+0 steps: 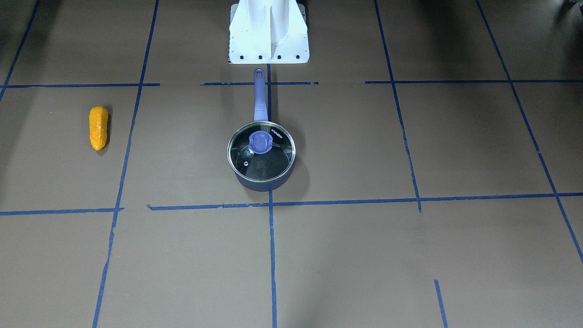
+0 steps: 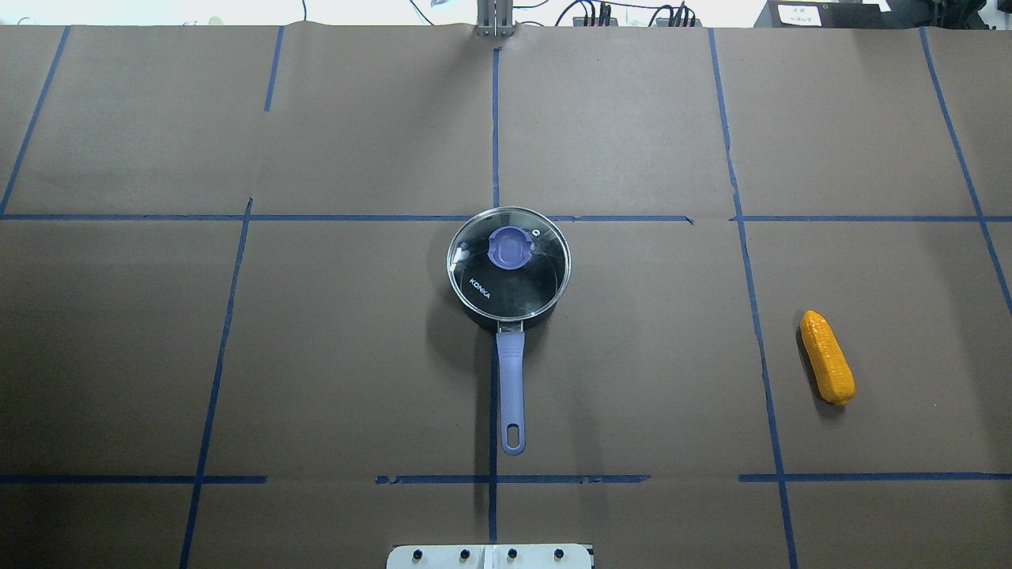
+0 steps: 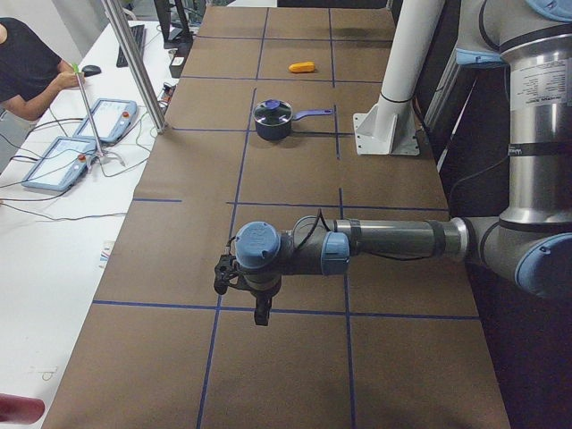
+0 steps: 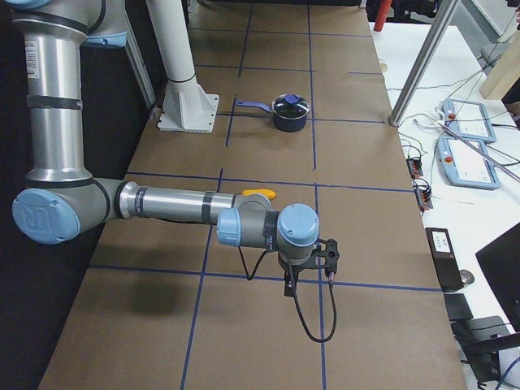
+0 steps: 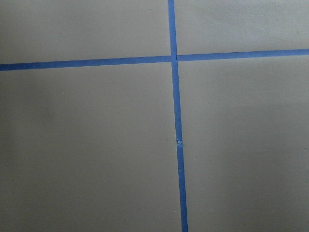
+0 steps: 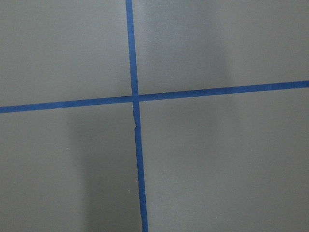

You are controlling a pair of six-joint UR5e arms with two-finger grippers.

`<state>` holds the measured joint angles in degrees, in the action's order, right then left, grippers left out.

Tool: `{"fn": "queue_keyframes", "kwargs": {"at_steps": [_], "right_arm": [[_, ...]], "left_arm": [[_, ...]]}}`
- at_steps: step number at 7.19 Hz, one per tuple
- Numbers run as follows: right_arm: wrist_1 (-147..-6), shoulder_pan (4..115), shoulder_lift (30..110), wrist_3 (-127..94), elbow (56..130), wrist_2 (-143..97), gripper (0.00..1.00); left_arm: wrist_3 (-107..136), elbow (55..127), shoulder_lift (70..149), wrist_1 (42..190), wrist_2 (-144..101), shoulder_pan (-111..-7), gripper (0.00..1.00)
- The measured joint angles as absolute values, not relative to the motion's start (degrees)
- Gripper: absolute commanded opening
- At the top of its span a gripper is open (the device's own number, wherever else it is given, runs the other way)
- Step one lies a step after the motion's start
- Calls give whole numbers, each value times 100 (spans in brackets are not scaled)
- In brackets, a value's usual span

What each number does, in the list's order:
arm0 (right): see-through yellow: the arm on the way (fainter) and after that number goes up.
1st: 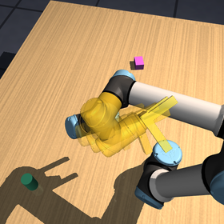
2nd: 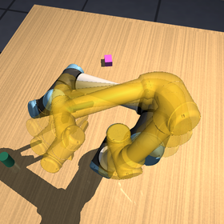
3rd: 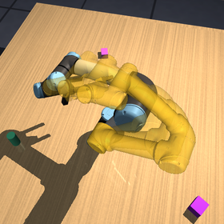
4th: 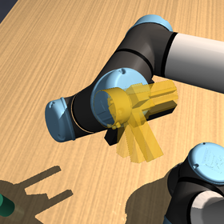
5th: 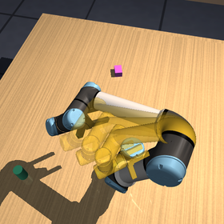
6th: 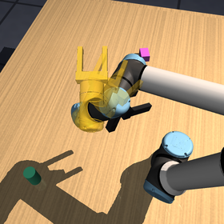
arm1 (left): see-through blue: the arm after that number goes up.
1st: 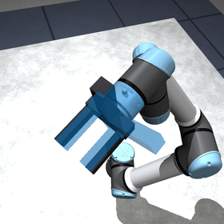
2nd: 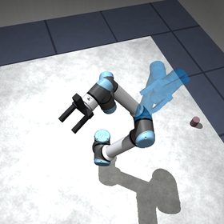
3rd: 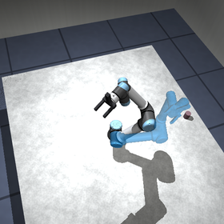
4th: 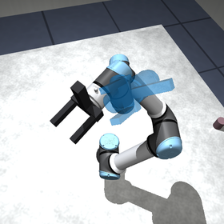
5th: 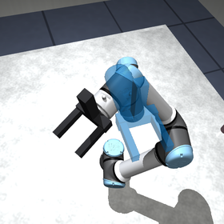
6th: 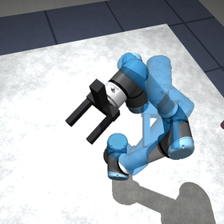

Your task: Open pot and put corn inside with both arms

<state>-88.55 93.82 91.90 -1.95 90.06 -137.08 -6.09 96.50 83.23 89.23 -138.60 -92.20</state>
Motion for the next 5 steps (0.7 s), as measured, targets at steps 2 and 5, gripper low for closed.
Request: {"fn": "queue_keyframes", "kwargs": {"at_steps": [2, 5], "right_arm": [[-8851, 9379, 9200, -215, 8995, -13716, 100], [-8849, 9371, 9202, -247, 9001, -13744, 100]], "left_arm": [[-640, 9662, 8323, 8937, -13860, -9220, 100], [-429, 10276, 8355, 8908, -13792, -8976, 100]]}}
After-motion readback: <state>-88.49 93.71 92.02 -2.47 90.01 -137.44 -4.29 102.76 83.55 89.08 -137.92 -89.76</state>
